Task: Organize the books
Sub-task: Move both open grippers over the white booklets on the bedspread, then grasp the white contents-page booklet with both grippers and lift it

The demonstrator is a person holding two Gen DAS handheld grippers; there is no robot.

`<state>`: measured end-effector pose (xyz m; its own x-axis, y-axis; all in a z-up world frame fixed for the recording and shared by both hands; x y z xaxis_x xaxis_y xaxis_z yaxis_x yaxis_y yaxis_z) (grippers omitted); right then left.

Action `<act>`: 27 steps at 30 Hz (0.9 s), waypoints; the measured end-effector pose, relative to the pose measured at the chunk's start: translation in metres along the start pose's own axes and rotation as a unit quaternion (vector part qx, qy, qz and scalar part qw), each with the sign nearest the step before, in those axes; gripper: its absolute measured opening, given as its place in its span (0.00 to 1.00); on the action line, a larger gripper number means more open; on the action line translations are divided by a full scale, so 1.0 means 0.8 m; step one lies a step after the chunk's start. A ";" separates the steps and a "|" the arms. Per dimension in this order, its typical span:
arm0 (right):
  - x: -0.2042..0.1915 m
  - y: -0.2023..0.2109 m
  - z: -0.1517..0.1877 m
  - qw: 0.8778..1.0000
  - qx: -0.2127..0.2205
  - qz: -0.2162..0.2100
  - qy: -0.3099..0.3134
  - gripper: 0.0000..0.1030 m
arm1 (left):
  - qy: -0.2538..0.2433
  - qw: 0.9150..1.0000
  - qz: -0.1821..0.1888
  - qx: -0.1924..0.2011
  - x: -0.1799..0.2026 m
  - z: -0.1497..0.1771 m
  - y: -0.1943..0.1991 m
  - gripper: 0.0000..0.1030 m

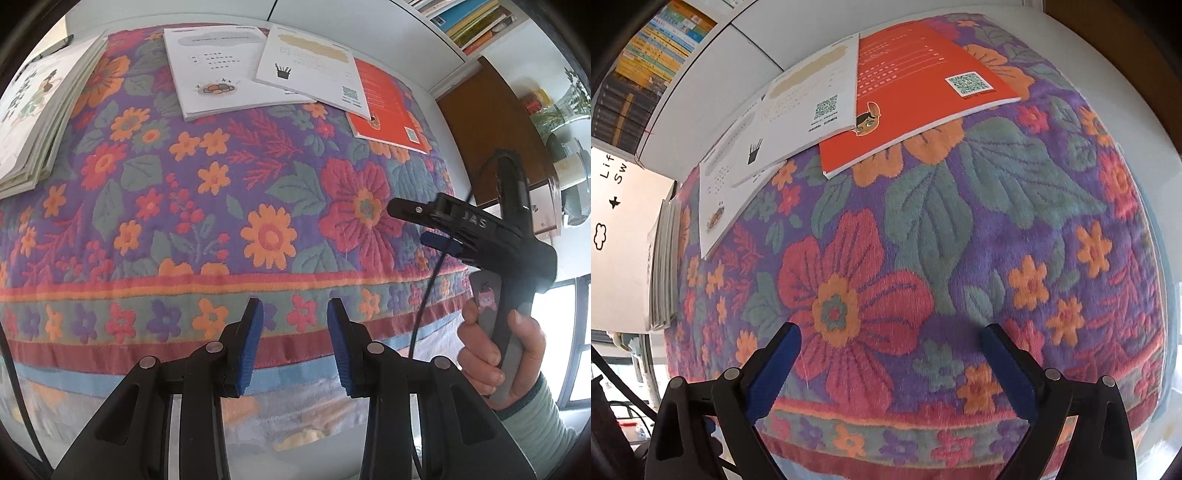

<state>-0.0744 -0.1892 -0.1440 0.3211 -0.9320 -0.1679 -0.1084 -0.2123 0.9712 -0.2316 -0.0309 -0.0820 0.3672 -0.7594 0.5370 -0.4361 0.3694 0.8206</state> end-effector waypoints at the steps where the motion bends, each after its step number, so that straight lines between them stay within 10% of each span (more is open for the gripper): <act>1: 0.000 0.002 0.002 1.000 0.001 -0.002 -0.003 0.95 | -0.002 1.000 0.001 -0.001 -0.001 -0.003 -0.002 0.32; 13: -0.035 0.017 -0.034 0.999 0.029 0.006 0.031 0.94 | 0.024 0.999 -0.021 0.017 -0.070 -0.085 0.003 0.32; 23: -0.098 0.002 -0.158 0.992 0.106 0.045 0.046 0.69 | -0.003 0.998 -0.042 0.054 -0.071 -0.252 -0.042 0.32; 27: -0.090 -0.016 -0.212 0.985 0.137 0.101 0.010 0.41 | 0.009 0.997 -0.025 0.067 -0.063 -0.313 -0.083 0.32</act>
Point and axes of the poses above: each gripper's, at about its wrist camera, not at the fingertips, and y roughly against the way its jaws point, x to its right, z to its underside, the point moved 4 cm from there along -y, roughly the way its jaws point, and after that the axes turned 9 degrees about z, right-handed, at the moved point
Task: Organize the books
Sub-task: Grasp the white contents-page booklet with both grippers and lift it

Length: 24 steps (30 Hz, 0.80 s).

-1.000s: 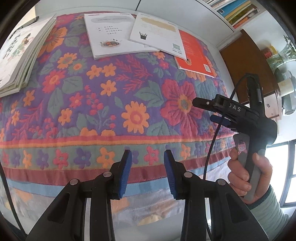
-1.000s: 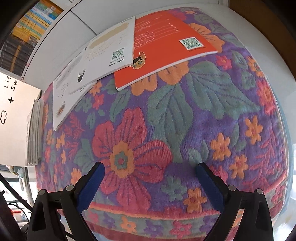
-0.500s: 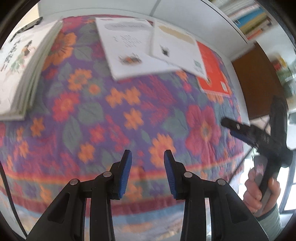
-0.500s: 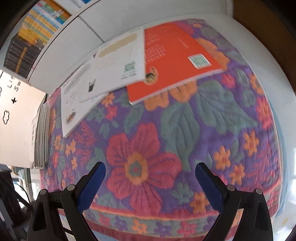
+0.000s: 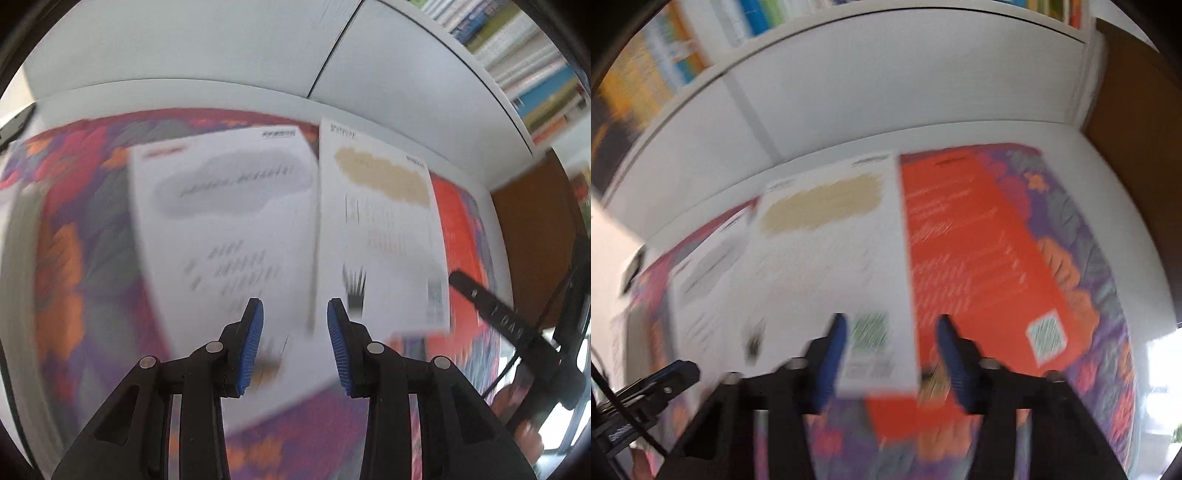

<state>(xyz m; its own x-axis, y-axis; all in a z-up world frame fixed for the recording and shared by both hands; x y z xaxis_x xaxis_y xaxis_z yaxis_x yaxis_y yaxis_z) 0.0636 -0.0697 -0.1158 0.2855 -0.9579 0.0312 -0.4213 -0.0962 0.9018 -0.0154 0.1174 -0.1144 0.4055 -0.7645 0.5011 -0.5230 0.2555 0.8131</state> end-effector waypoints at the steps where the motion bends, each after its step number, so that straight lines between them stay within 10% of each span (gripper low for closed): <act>1: 0.002 -0.011 -0.006 1.000 -0.006 -0.002 -0.010 0.37 | 0.001 1.000 0.009 -0.004 0.003 -0.006 -0.012 0.32; 10: -0.007 -0.016 0.023 0.998 -0.038 -0.043 0.034 0.38 | -0.017 0.998 0.035 -0.041 0.022 0.038 -0.019 0.34; 18: 0.010 0.046 0.166 0.991 -0.083 -0.078 0.064 0.45 | -0.008 0.998 -0.008 -0.065 0.030 0.231 0.027 0.38; 24: 0.005 0.086 0.263 0.974 -0.077 -0.072 0.201 0.57 | -0.006 0.997 -0.021 -0.076 0.051 0.327 0.048 0.41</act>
Point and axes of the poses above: each gripper's, at about its wrist camera, not at the fingertips, and y roughly against the way its jaws point, x to its right, z to its underside, the point moved 4 cm from there along -y, roughly the way its jaws point, and after that the axes turned 9 degrees about z, right-handed, at the moved point
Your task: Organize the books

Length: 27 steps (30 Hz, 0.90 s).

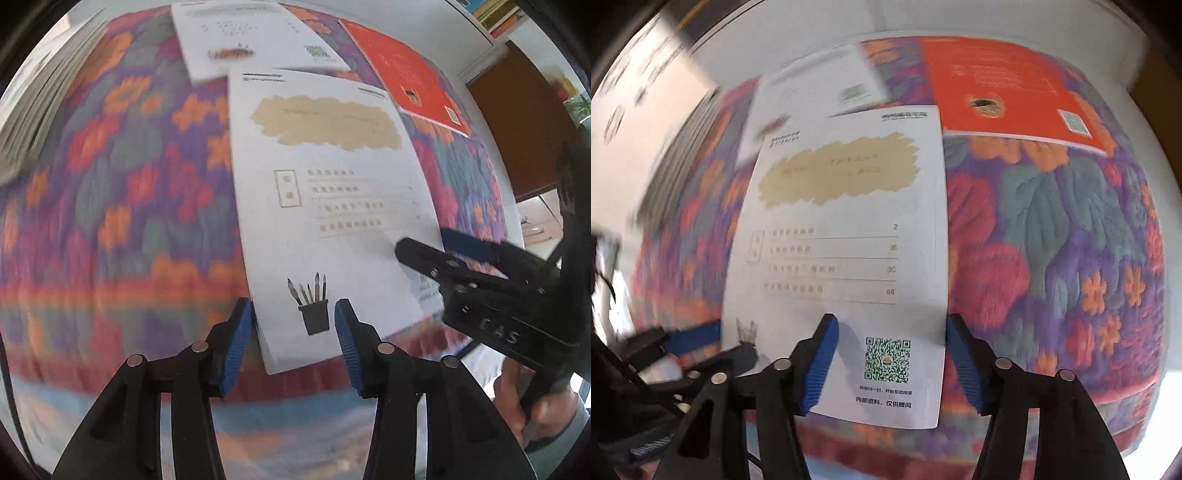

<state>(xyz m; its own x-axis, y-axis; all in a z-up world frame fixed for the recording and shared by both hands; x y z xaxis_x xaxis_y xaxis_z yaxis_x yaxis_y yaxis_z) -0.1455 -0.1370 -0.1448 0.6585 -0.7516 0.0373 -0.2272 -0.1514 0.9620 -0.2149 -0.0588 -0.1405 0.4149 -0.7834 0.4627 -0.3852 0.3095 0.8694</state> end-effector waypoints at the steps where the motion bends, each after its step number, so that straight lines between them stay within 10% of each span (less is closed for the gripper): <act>1: 0.002 0.001 0.004 1.000 0.002 0.000 0.007 0.57 | 0.005 1.000 0.001 0.000 -0.001 0.004 0.000 0.41; 14: 0.024 0.001 -0.007 0.997 0.001 -0.045 -0.068 0.52 | 0.063 0.997 0.044 0.006 -0.012 0.009 0.006 0.38; 21: 0.036 0.047 -0.022 0.984 0.001 -0.159 -0.081 0.52 | 0.074 0.995 0.071 0.006 -0.032 0.022 0.020 0.38; 23: 0.038 0.064 -0.024 0.967 0.005 -0.237 -0.092 0.52 | 0.078 0.993 0.083 0.004 -0.036 0.023 0.021 0.42; 27: 0.032 0.063 -0.027 0.889 -0.022 -0.425 -0.165 0.52 | 0.101 0.985 0.138 -0.009 -0.054 0.020 0.024 0.44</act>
Point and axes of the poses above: each gripper's, at about its wrist camera, not at the fingertips, and y roughly against the way its jaws point, x to its right, z to its underside, the point moved 4 cm from there along -y, roughly the way its jaws point, and after that the axes turned 9 degrees about z, right-handed, at the moved point
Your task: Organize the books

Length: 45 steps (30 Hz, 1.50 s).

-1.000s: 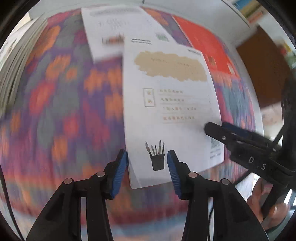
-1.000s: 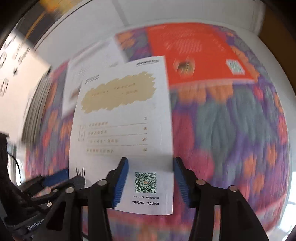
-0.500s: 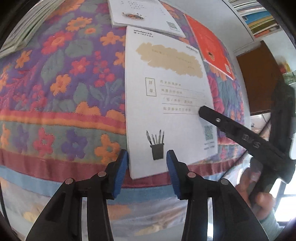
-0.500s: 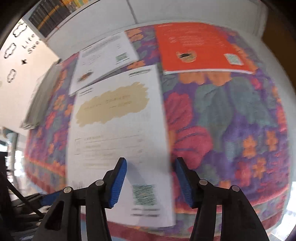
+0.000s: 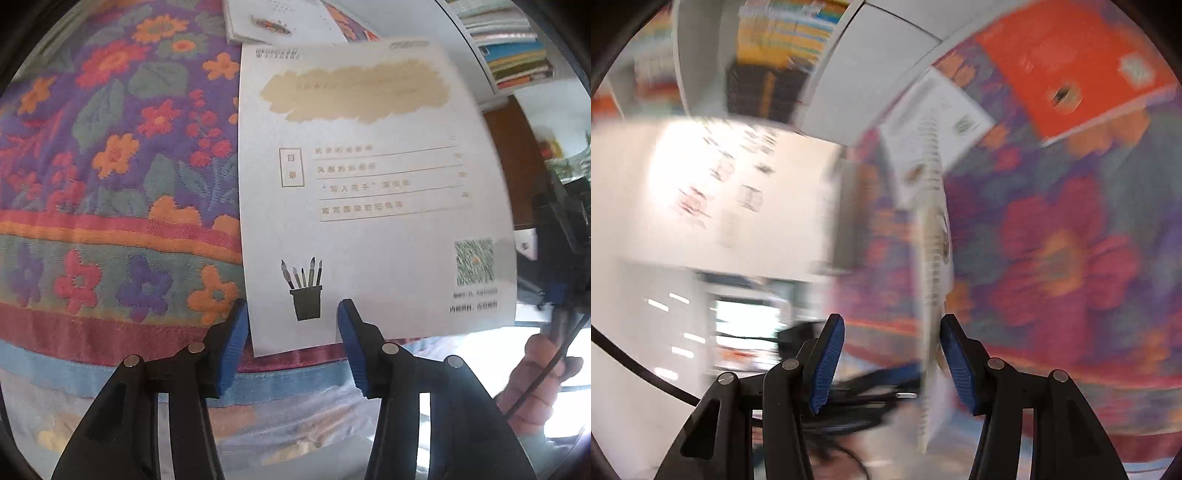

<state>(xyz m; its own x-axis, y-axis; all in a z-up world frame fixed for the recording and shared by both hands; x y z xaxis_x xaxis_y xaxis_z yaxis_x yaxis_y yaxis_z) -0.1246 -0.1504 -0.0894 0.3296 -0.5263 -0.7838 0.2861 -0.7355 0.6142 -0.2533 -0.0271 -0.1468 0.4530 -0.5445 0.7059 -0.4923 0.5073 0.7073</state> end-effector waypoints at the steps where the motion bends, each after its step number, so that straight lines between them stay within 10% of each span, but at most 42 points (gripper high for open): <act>1: 0.002 -0.007 -0.001 1.000 0.001 -0.016 -0.016 0.52 | 0.009 1.000 0.011 -0.003 -0.005 -0.002 0.003 0.44; 9: -0.037 -0.018 0.001 1.000 -0.002 -0.024 0.007 0.52 | 0.049 0.998 0.032 0.018 -0.036 0.009 0.041 0.44; 18: -0.139 -0.098 0.028 0.986 -0.085 -0.139 0.019 0.52 | 0.076 0.983 -0.072 0.152 -0.113 0.040 0.200 0.43; 21: -0.158 -0.157 0.068 0.985 -0.140 -0.072 0.069 0.52 | 0.114 0.967 -0.114 0.199 -0.162 0.050 0.264 0.43; 26: -0.134 -0.189 0.101 0.980 -0.183 -0.017 0.077 0.53 | 0.164 0.962 -0.078 0.205 -0.212 0.073 0.293 0.43; 36: -0.056 -0.148 0.066 0.960 -0.086 0.232 0.134 0.54 | 0.085 0.983 -0.087 0.137 -0.145 0.028 0.201 0.44; 45: -0.041 -0.158 0.070 0.923 -0.075 0.322 0.194 0.56 | 0.064 0.991 -0.047 0.107 -0.133 0.026 0.168 0.65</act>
<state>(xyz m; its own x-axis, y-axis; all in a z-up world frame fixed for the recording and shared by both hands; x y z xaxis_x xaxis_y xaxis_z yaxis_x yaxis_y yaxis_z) -0.2217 -0.0644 -0.1465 0.7646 -0.6199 -0.1765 0.0297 -0.2396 0.9704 -0.3827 0.0850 -0.1276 0.5873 -0.4868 0.6466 -0.5845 0.2975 0.7549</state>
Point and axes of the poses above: each gripper's, at about its wrist camera, not at the fingertips, and y roughly against the way its jaws point, x to its right, z to its underside, the point moved 4 cm from there along -y, roughly the way its jaws point, and after that the axes turned 9 degrees about z, right-handed, at the moved point
